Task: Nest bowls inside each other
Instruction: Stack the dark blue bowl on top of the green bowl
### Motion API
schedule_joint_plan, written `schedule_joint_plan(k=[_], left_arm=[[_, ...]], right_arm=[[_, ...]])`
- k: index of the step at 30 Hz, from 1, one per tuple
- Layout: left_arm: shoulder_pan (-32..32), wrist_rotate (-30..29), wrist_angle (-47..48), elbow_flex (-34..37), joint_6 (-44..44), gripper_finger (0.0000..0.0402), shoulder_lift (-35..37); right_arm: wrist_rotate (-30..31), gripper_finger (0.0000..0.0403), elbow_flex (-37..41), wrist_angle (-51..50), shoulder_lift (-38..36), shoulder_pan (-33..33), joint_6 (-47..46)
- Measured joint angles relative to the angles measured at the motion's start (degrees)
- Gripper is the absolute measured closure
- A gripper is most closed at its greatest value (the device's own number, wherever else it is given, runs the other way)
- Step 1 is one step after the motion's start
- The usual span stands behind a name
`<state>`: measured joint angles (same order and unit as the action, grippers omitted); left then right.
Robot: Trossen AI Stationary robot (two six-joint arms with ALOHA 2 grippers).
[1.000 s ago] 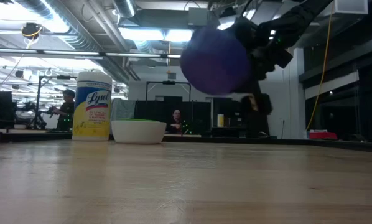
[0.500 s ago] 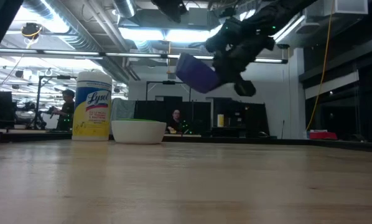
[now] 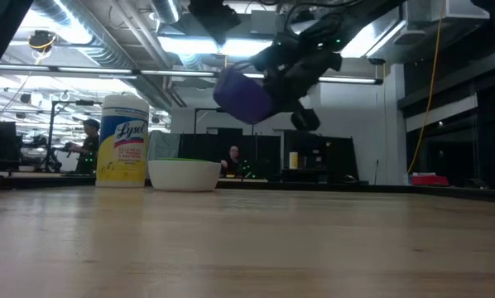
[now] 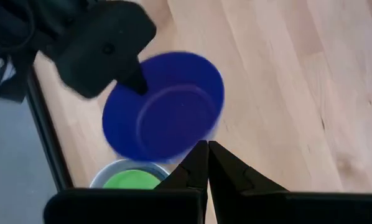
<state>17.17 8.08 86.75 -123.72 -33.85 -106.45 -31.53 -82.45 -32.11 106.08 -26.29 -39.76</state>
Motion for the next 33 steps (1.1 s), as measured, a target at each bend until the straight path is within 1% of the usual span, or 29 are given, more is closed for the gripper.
schedule_joint_plan(k=[4,6,10,15,20,26,33], left_arm=[[0.6,0.3,1.6,0.0,-2.3,0.0399,0.0],[0.7,1.7,3.5,0.0,-3.8,0.0399,0.0],[0.7,2.6,3.3,0.5,-3.0,0.0399,-0.4],[1.0,4.0,3.2,0.5,-3.1,0.0399,-1.2],[0.9,6.9,3.3,0.5,-2.7,0.0398,-1.3],[0.9,3.7,3.4,-0.8,-2.4,0.0398,-1.3],[2.2,3.1,3.3,-4.9,-2.2,0.0399,-1.2]], right_arm=[[-1.7,0.0403,-4.3,0.4,2.4,1.0,0.5],[-2.4,0.0403,-6.4,0.1,3.3,1.6,1.2],[-4.9,0.0403,-10.8,0.0,5.0,2.3,1.3],[-5.6,0.0403,-14.3,-0.4,6.0,2.8,1.3],[-6.0,0.0403,-14.8,-1.2,6.0,3.0,1.7],[-6.5,0.0403,-14.9,-3.0,6.7,2.7,3.4],[-7.5,0.0403,-14.8,-2.9,8.0,2.9,4.2]])
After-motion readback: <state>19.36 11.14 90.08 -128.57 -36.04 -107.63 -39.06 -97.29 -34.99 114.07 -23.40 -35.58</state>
